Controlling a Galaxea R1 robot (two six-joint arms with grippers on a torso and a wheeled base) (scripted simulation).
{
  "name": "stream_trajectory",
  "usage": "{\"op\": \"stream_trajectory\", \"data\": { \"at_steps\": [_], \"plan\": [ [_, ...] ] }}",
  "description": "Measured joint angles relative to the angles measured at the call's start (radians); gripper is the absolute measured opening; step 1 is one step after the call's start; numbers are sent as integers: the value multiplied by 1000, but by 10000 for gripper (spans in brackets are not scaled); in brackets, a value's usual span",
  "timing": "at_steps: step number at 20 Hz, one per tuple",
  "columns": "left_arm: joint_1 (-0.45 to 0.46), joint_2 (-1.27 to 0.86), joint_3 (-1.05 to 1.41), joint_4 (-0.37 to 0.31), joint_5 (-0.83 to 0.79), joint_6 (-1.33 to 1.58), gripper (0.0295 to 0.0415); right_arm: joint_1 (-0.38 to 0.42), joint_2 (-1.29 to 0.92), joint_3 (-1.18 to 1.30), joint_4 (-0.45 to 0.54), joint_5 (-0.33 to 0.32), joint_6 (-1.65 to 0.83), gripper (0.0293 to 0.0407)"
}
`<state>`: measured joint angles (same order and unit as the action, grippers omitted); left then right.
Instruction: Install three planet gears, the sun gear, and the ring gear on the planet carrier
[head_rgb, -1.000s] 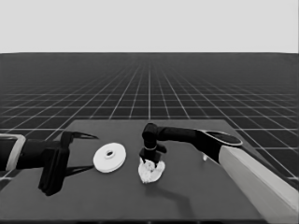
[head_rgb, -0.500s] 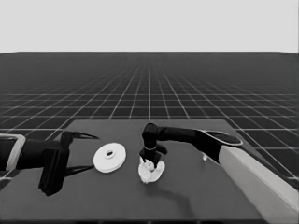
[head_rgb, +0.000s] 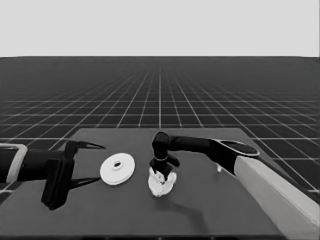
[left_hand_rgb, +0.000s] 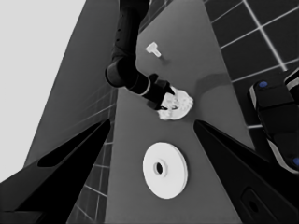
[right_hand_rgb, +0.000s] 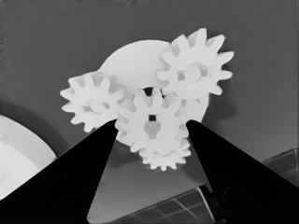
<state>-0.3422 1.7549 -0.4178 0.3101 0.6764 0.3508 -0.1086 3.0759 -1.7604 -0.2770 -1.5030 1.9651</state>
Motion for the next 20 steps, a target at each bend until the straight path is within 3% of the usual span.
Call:
{"op": "stream_trajectory", "data": {
  "at_steps": [20],
  "plan": [
    [0, 0, 0, 0, 0, 0, 385, 0, 0, 0, 0, 0, 209, 310]
  ]
}}
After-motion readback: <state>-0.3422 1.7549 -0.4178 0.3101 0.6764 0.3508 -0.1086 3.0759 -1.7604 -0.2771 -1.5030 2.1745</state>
